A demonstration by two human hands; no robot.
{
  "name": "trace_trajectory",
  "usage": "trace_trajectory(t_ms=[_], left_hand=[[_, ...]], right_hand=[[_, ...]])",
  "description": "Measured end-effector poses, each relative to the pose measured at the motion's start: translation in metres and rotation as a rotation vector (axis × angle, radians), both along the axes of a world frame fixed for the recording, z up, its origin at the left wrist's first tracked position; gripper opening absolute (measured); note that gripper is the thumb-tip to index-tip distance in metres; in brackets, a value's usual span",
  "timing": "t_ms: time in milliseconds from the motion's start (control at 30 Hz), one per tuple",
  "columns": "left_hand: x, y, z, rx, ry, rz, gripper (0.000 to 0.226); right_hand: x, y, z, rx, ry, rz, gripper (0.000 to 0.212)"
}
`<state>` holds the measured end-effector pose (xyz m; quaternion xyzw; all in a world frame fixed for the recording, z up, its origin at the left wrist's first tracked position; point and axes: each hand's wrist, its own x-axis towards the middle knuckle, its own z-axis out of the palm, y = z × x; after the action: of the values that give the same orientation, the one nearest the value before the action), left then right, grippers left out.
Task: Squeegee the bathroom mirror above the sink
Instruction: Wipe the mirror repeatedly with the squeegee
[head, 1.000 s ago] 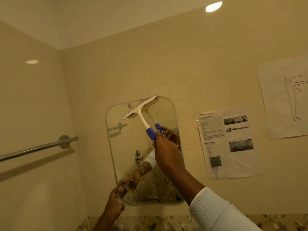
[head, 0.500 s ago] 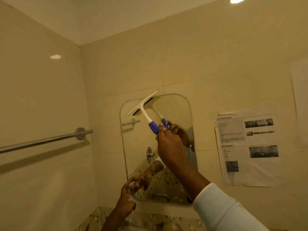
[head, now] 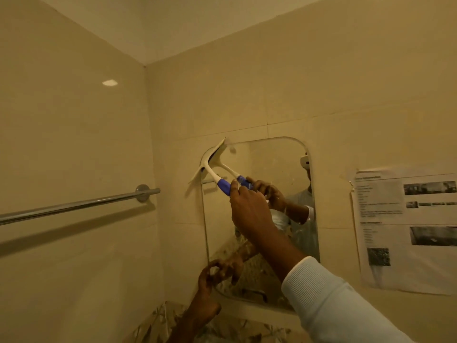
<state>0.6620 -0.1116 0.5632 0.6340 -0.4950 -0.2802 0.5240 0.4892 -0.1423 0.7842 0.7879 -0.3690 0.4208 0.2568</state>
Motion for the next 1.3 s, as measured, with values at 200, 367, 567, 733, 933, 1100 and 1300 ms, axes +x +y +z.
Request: trace_trajectory(t_ms=[200, 367, 567, 733, 933, 1100, 1300], left_hand=[[0.0, 0.008, -0.002, 0.073, -0.143, -0.012, 0.125], [0.001, 0.008, -0.003, 0.062, -0.178, -0.032, 0.122], [0.001, 0.008, -0.001, 0.083, -0.22, -0.006, 0.121], [0.001, 0.006, 0.001, 0.149, -0.222, 0.024, 0.122], [-0.002, 0.01, 0.006, 0.176, -0.209, 0.002, 0.121], [-0.003, 0.009, 0.009, 0.187, -0.187, 0.0, 0.124], [-0.004, 0.009, 0.01, 0.148, -0.15, -0.012, 0.127]], right_hand=[[-0.004, -0.001, -0.001, 0.007, 0.009, -0.026, 0.057], [-0.019, 0.001, -0.006, 0.008, 0.039, -0.045, 0.059], [-0.046, 0.01, -0.014, 0.062, 0.024, -0.038, 0.058], [-0.077, 0.019, -0.027, 0.114, -0.015, -0.044, 0.06], [-0.121, 0.02, -0.056, 0.17, -0.063, -0.082, 0.061], [-0.123, 0.023, -0.065, 0.107, -0.129, 0.031, 0.058], [-0.062, 0.024, -0.031, 0.02, -0.176, 0.192, 0.058]])
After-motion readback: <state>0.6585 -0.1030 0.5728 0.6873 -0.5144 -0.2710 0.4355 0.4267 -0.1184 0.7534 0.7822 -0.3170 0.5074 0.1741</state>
